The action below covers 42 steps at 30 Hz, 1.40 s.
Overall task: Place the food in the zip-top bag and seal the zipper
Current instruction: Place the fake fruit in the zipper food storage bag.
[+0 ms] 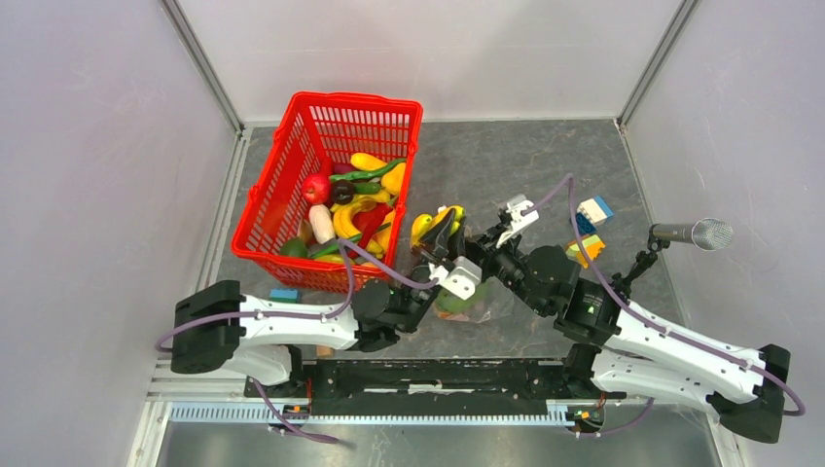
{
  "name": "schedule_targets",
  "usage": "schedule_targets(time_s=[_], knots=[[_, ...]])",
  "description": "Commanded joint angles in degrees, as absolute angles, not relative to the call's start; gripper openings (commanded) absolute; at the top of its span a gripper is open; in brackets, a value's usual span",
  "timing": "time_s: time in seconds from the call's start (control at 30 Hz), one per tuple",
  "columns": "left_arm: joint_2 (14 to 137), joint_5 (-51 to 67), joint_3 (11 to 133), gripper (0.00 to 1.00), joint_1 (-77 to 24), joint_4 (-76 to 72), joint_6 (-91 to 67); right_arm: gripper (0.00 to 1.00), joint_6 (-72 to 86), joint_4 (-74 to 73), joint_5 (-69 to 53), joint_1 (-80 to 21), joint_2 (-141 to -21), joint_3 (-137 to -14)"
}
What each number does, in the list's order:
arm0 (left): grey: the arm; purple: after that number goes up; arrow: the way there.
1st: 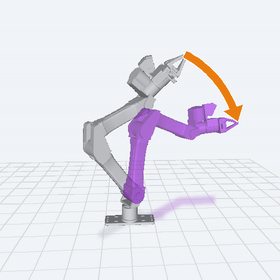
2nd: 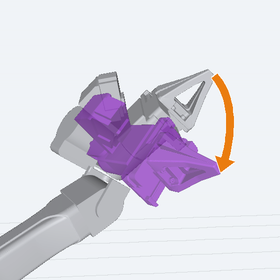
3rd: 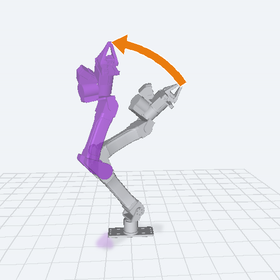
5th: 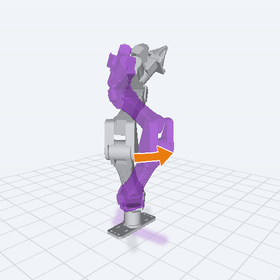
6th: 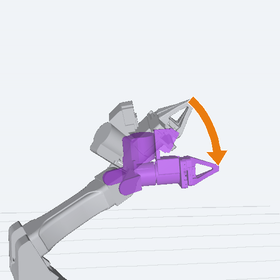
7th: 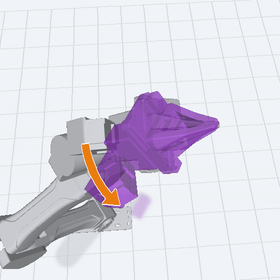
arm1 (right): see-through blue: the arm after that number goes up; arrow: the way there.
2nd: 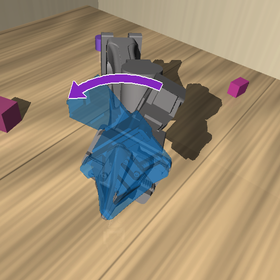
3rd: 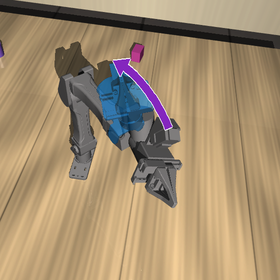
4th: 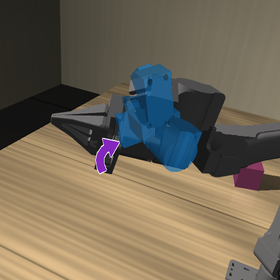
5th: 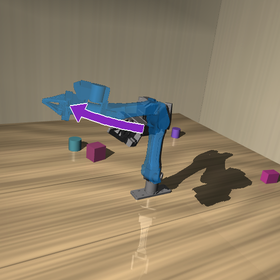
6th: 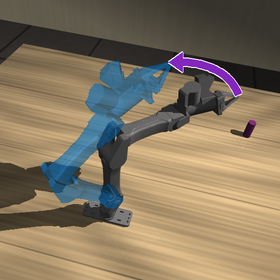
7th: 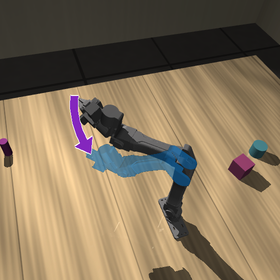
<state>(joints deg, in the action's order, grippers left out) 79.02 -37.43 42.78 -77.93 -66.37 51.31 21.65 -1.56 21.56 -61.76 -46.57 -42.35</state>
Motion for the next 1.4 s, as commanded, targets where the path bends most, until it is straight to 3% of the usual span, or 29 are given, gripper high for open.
schedule_targets(time_s=[0.0, 0.17, 0.33, 0.63, 0.77, 1.07, 1.17, 1.37], knots=[[75.55, -39.27, 44.35, 0.02, -78.62, -70.48, 47.02, 0.0, 25.45, 5.65, 26.16, -62.02, -44.24, -42.26], [69.9, -40.83, 47.36, 0.02, -79.74, -62.57, 36.91, 0.0, 26.67, 5.06, 30.7, -62.05, -43.6, -41.67], [67.08, -35.29, 48.1, 0.02, -79.73, -54.11, 27.8, 0.0, 27.44, 5.62, 30.69, -62.06, -43.79, -41.05], [72.83, -40.06, 51.06, 0.05, -80.23, -51.35, 28.7, 0.0, 28.09, 7.31, 27.58, -62.06, -43.44, -40.31], [70.84, -35.47, 49.12, 0.24, -80.26, -52.31, 28.79, 0.0, 28.16, 7.08, 28.62, -61.98, -42.59, -39.4], [63.05, -30.8, 56.73, 0.92, -79.56, -18.77, 17.05, 0.0, 25.9, 6.79, 28.74, -61.96, -39.68, -37.76], [60.55, -28.38, 58.53, 1.0, -77.54, -9.47, 12.95, 0.0, 24.91, 7.25, 26.46, -61.88, -39.61, -37.35], [57.23, -13.01, 64.85, 1.0, -68.36, 13.78, 5.07, 0.0, 23.84, 7.26, 24.08, -61.83, -39.09, -37.14]])
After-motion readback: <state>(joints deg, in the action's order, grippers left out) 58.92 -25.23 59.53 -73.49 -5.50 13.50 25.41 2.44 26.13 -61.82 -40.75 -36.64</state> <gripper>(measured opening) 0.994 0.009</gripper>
